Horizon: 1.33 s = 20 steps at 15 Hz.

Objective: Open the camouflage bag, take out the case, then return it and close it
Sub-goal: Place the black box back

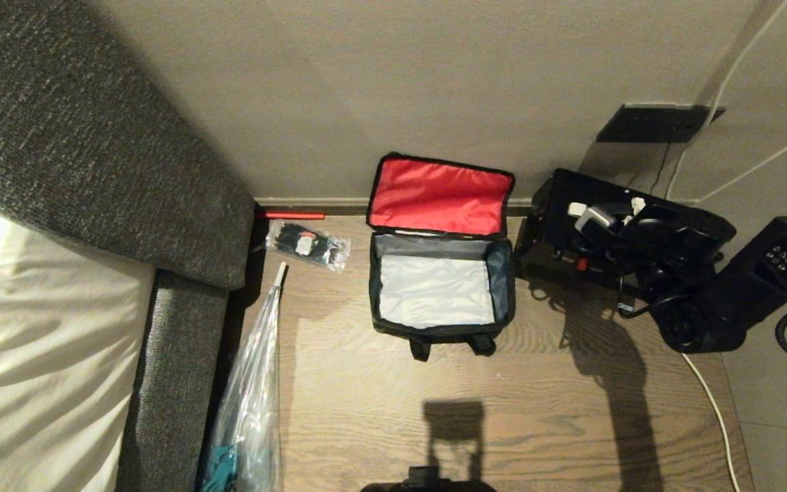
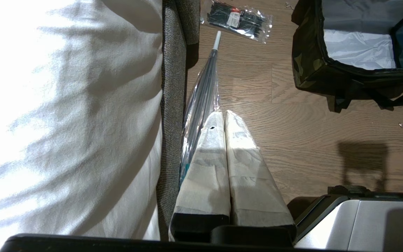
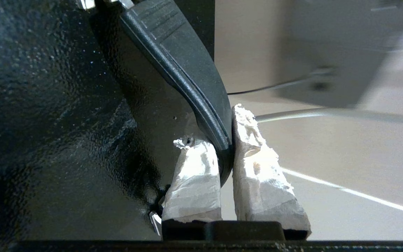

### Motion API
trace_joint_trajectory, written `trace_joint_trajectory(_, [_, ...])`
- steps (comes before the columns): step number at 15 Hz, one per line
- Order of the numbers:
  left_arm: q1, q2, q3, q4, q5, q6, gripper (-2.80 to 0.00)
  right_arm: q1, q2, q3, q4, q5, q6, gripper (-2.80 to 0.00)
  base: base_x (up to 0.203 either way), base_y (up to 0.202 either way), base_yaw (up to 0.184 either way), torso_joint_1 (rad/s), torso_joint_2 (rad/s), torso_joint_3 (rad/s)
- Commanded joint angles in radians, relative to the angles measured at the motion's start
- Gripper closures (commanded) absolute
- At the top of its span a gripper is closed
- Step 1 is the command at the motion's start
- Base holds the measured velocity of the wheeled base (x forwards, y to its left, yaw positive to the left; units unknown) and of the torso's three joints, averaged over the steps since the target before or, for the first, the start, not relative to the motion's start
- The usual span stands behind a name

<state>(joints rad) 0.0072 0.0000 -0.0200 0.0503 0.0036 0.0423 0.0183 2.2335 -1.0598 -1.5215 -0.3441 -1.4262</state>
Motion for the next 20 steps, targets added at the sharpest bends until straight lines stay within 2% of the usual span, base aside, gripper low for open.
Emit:
trace_joint_trajectory(1, [0.000,0.000,0.000,0.000,0.000,0.001,0.00,0.008,-0.088,0.002,0.008,-0.001,-0.012,0.00,0.000,0.000,0.000,0.000,0.00,0.000])
trace_joint_trajectory(7, [0.000,0.000,0.000,0.000,-0.001,0.001,0.00,0.047,-0.184,0.010,0.109,0.005,-0.017,0.00,0.000,0.000,0.000,0.000,0.00,0.000])
trace_joint_trajectory(15, [0.000,0.000,0.000,0.001,0.000,0.001,0.00,0.203,-0.244,0.049,0.135,-0.004,-0.066,0.00,0.000,0.000,0.000,0.000,0.00,0.000])
trace_joint_trajectory(20, [0.000,0.000,0.000,0.000,0.001,0.001,0.00,0.314,-0.281,0.078,0.178,-0.059,-0.067,0.00,0.000,0.000,0.000,0.000,0.00,0.000])
